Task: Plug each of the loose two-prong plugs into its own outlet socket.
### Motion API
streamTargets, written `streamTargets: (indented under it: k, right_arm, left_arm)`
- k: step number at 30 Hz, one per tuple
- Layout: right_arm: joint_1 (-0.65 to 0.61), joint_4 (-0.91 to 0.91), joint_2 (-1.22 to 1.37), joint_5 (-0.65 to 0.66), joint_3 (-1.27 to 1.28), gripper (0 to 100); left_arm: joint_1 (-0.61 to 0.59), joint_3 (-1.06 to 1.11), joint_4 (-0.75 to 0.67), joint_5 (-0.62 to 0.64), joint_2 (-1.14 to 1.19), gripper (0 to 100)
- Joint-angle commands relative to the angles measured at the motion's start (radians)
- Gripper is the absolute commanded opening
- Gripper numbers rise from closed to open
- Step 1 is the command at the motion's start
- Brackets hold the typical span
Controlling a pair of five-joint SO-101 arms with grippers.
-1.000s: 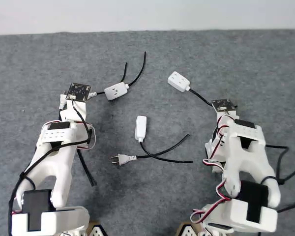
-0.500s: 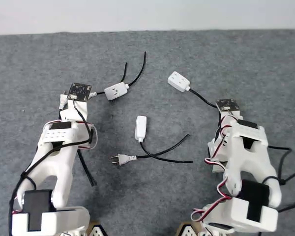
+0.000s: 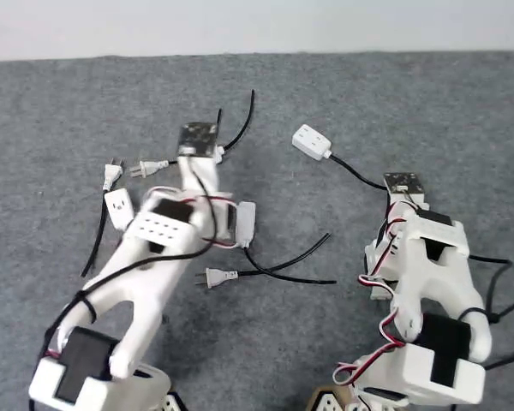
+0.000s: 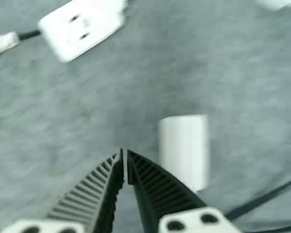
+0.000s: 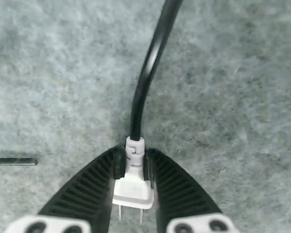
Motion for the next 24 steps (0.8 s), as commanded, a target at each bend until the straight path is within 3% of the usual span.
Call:
streamTargets:
  k: [1,8,12,17,24]
  right_arm:
    - [-0.004,-0.024,0.005,-0.015,-0.046,0.8]
    - [-0.005,-0.024,0.005,-0.014,-0.046,0.8]
    - [-0.015,-0.024,0.005,-0.014,-0.046,0.8]
    - [-0.015,-0.024,0.005,-0.018,-0.046,0.8]
    - [-0.015,-0.024,0.004,-0.014,-0.044,0.8]
  left_arm:
    - [0.094,-0.059,-0.014,0.061,0.023,1]
    - [0.144,-0.162,0.026,0.072,0.198,1]
    - [0.052,-0.199,0.097,0.072,0.092,1]
    - [-0.005,-0.070,0.048,0.161,-0.051,1]
    - [0.155,-0.070,-0.032,0.192,0.094,1]
